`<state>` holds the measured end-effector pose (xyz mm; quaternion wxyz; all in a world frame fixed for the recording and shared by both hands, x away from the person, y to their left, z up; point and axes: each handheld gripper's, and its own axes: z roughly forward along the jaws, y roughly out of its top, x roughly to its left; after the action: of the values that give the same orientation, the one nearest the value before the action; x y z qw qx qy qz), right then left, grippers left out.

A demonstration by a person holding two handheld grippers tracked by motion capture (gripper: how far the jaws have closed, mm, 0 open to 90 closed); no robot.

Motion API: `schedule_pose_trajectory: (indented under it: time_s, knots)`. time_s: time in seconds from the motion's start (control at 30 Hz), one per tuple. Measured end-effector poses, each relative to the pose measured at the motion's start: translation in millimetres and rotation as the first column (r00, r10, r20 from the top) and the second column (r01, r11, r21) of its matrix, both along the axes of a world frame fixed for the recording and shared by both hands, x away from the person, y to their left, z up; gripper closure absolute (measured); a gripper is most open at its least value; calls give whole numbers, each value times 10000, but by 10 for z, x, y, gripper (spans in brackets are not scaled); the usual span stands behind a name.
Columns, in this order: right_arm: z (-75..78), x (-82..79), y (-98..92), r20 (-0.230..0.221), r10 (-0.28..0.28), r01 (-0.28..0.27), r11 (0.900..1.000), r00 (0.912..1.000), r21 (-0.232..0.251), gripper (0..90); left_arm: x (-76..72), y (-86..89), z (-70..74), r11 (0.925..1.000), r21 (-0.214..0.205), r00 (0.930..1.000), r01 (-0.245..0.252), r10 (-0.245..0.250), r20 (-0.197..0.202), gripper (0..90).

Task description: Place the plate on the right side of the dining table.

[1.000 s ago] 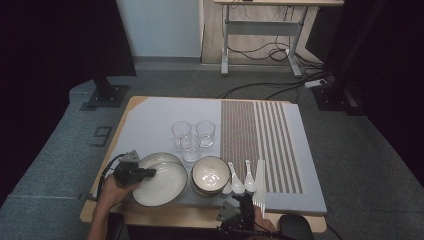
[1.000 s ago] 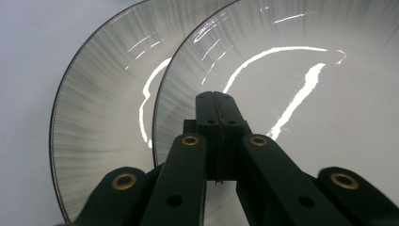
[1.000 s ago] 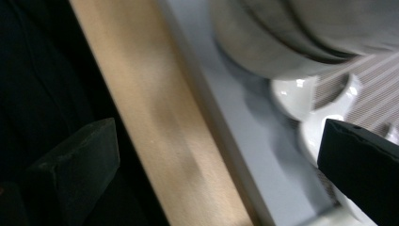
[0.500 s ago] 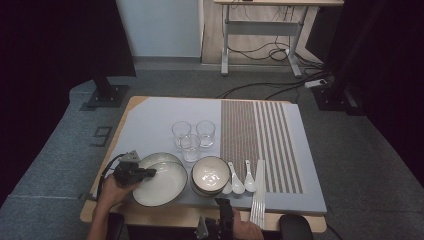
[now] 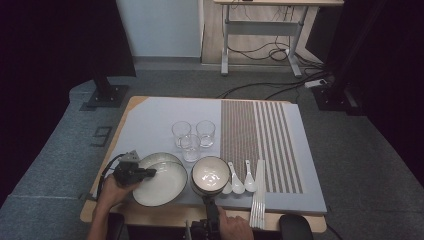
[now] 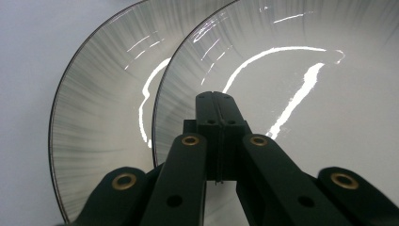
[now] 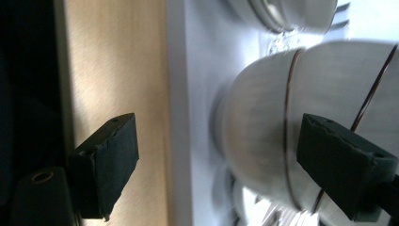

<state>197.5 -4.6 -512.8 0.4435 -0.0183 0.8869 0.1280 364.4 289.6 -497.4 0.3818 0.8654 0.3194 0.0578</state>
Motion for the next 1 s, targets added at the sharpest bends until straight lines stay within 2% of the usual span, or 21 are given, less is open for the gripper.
schedule_pose_trajectory:
  time_s: [0.03,0.07,0.13,0.17,0.23,0.3,0.43,0.6,0.7,0.87,0.9,1.0]
  knots:
    - [14,-3,42,56,170,-169,9998,9998,-95,140,0,0,0,10000,3,10000,6,-6,0,900]
    - [0,-15,60,213,202,-202,9998,9996,21,140,0,0,0,10000,3,10000,6,-6,0,900]
    - [22,-9,97,426,452,-440,9986,9981,-285,140,0,0,0,10000,2,10000,8,-8,-1,900]
    - [23,-12,117,452,474,-467,9988,9979,-163,140,1,0,0,10000,-2,10000,11,-11,-7,900]
    - [44,-9,154,581,588,-572,9979,9966,-291,141,1,1,0,10000,0,10000,15,-15,-6,900]
    - [47,-3,169,669,698,-685,9974,9953,-205,141,1,1,0,10000,-2,10000,17,-17,-9,900]
    - [76,47,265,1049,987,-944,9945,9896,-447,152,2,1,0,10000,-4,10000,20,-20,-17,900]
    - [109,78,344,1257,1111,-1055,9932,9858,-502,175,3,0,0,10000,-30,10000,9,-9,-28,900]
    - [134,126,412,1553,1332,-1246,9902,9788,-639,199,5,2,0,10000,-7,10000,33,-34,-30,900]
    - [143,150,478,1674,1547,-1465,9874,9737,-598,248,5,3,1,10000,-9,10000,30,-30,-46,900]
    - [142,158,512,1762,1725,-1612,9839,9691,-768,273,6,3,1,10000,-11,10000,27,-27,-50,900]
    - [131,154,553,1816,1890,-1759,9807,9650,-858,309,5,2,1,10000,-17,10000,10,-10,-62,900]
